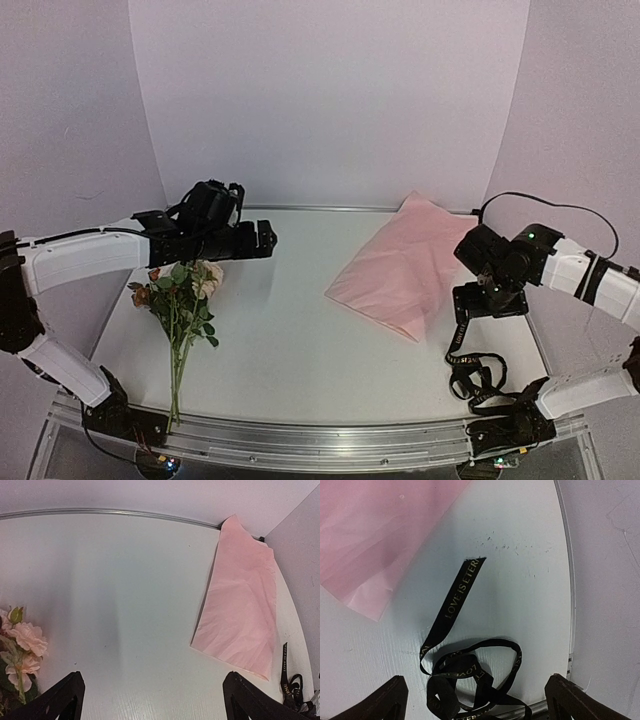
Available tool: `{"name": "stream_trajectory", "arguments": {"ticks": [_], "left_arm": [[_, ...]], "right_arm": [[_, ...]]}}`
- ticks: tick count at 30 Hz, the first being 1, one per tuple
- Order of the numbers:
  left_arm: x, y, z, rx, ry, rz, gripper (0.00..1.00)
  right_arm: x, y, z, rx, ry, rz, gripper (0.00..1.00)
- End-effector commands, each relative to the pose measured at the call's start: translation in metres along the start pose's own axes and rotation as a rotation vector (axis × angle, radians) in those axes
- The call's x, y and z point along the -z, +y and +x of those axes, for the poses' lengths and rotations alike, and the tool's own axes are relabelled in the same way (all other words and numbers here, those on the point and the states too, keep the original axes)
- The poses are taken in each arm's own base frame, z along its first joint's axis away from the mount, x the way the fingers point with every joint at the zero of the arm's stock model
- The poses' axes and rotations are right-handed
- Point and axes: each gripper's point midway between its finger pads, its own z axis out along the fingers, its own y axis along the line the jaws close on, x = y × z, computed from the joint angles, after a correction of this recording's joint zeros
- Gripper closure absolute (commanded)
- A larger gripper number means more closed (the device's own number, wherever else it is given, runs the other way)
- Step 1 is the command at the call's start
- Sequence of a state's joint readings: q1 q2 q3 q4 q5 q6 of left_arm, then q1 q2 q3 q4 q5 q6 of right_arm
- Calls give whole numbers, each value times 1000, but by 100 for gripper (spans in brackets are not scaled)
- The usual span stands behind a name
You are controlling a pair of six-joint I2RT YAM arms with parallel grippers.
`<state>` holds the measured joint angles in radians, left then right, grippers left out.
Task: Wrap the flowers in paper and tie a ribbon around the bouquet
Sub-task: Move the folded wrapping paper to the center of the board.
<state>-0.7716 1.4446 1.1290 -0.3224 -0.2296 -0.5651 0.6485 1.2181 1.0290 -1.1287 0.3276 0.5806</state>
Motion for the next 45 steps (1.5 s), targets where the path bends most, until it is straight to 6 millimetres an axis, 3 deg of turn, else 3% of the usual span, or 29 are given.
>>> {"name": "stream_trajectory", "arguments": {"ticks": [1,3,6,12,15,21,25,31,37,39,45], "left_arm": [[-17,-30,-15,11,12,110,0],[-24,-32,-14,14,20,119,0],[-51,-27,-6,42,78,123,0],[-107,-53,-3,43,155,246,0],[-137,-63,13,55,227,284,0],[-177,-89,39,107,306,352,1],[-199,-93,60,101,334,318,1],[-220,-95,77,78,359,275,3],[-230,-95,96,64,391,240,16],[-229,-95,100,63,402,239,23],[-212,-91,108,80,426,217,46]], "right_arm": [[-4,9,-8,-104,18,-70,2],[-9,11,-11,-137,13,-88,2],[-20,17,-17,-206,34,-123,2],[-45,29,-47,-337,66,-182,2],[-63,40,-54,-438,105,-245,2],[-97,57,-73,-546,107,-343,2],[-121,61,-82,-639,121,-394,2],[-155,64,-90,-750,146,-447,2],[-175,77,-96,-787,180,-482,3],[-180,82,-98,-792,191,-497,8],[-181,98,-103,-804,226,-573,36]]}}
